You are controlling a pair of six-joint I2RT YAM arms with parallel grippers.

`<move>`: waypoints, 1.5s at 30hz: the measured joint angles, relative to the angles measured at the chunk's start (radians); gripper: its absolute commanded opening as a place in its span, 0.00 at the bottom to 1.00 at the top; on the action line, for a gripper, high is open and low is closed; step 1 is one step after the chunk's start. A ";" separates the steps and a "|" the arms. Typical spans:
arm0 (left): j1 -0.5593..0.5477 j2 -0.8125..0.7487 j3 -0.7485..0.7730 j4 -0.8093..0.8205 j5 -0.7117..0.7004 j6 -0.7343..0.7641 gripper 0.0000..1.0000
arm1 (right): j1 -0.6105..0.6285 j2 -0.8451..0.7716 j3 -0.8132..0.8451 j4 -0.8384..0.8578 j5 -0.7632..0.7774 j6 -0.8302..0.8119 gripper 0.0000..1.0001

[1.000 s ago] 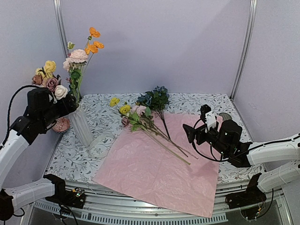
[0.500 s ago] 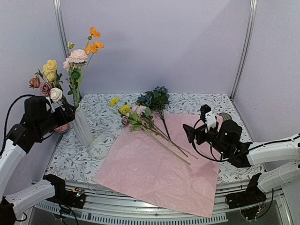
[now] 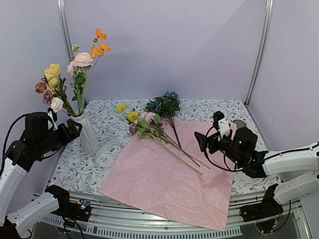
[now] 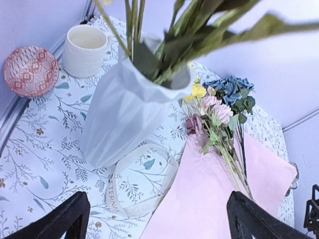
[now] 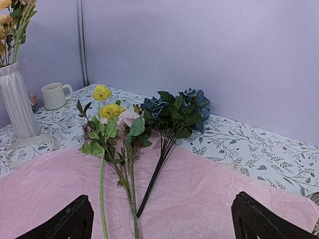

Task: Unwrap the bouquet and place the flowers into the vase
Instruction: Pick up the fake flower from the flattened wrapping paper.

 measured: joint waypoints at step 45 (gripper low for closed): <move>0.000 -0.281 -0.340 0.138 0.248 -0.309 0.98 | 0.000 0.100 0.093 -0.074 -0.048 0.059 0.99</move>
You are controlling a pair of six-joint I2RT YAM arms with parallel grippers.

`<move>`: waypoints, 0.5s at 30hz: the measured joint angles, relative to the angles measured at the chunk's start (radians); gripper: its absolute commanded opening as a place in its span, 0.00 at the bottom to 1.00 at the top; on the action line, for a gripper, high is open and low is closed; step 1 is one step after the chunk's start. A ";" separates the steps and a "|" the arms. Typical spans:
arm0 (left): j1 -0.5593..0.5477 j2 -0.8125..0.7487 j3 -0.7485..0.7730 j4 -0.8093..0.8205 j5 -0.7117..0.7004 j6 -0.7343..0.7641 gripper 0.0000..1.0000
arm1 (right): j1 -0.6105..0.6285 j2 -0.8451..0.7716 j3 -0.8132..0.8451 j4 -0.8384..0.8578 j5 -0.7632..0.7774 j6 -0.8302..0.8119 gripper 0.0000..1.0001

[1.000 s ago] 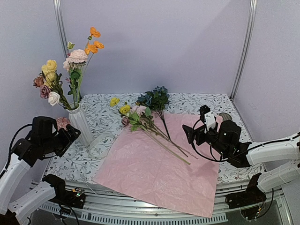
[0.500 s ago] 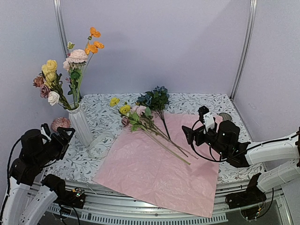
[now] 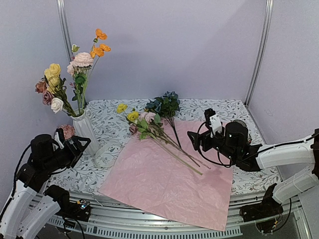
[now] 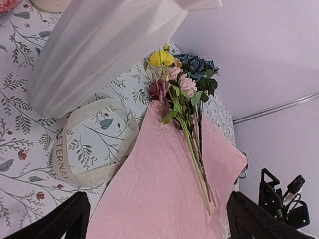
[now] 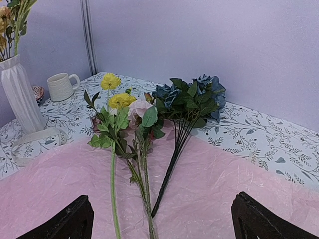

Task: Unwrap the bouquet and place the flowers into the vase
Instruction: Pick up the fake flower from the flattened wrapping paper.

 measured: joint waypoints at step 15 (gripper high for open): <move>-0.056 -0.110 -0.244 0.263 0.133 -0.034 0.98 | 0.000 0.033 0.140 -0.311 -0.187 0.138 0.99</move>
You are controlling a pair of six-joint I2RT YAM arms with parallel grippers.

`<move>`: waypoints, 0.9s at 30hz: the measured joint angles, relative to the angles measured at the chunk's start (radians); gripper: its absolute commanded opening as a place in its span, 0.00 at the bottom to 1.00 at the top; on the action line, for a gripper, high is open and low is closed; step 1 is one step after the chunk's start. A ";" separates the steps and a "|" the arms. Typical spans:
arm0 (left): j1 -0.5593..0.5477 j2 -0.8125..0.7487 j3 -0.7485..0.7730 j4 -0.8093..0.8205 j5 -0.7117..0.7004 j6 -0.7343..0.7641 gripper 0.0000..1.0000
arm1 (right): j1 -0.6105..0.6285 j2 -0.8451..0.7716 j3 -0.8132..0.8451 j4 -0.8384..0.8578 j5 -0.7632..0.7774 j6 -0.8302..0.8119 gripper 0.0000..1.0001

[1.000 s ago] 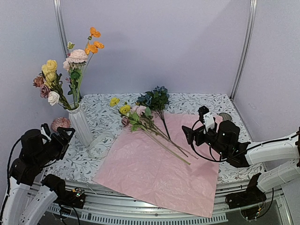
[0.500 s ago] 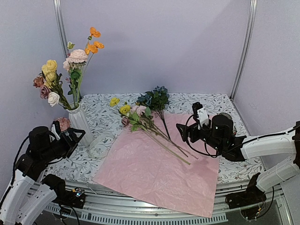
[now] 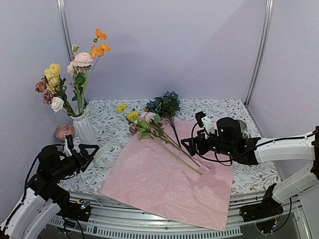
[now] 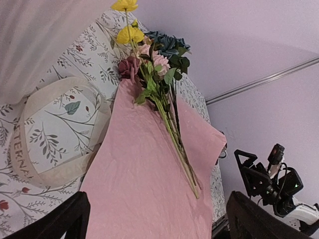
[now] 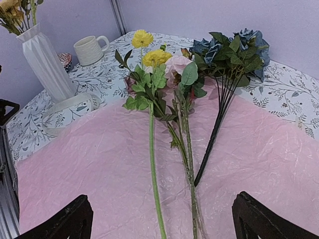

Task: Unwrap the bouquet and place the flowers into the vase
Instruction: Pick up the fake flower from the flattened wrapping paper.

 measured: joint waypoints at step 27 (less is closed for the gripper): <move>-0.223 0.161 -0.070 0.362 -0.142 0.016 0.97 | -0.001 0.382 0.388 -0.515 -0.194 -0.018 0.55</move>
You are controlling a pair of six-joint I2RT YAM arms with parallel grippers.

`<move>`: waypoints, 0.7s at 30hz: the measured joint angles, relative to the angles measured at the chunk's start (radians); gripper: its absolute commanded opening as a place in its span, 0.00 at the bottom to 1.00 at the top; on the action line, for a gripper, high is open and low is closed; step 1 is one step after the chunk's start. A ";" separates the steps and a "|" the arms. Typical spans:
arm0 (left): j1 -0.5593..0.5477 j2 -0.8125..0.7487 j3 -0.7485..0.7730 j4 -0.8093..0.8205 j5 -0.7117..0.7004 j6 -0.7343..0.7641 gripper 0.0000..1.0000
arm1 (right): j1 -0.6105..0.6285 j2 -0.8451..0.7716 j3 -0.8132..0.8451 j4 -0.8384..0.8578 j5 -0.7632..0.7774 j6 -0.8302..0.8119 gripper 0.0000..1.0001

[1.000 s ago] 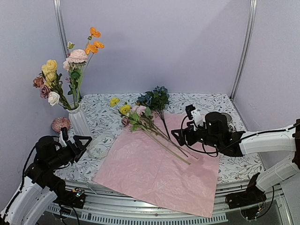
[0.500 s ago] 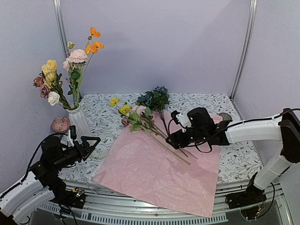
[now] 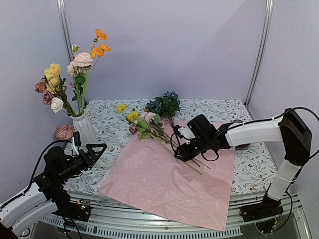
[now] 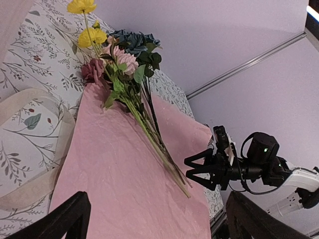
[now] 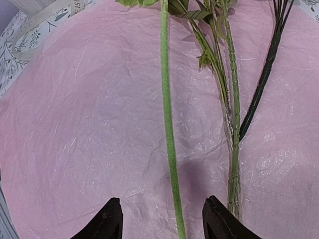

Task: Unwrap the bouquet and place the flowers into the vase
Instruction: Pick up the fake flower from the flattened wrapping paper.

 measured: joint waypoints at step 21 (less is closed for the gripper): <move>-0.004 0.117 -0.008 0.137 -0.016 0.016 0.96 | 0.019 0.142 0.115 -0.148 0.009 -0.053 0.38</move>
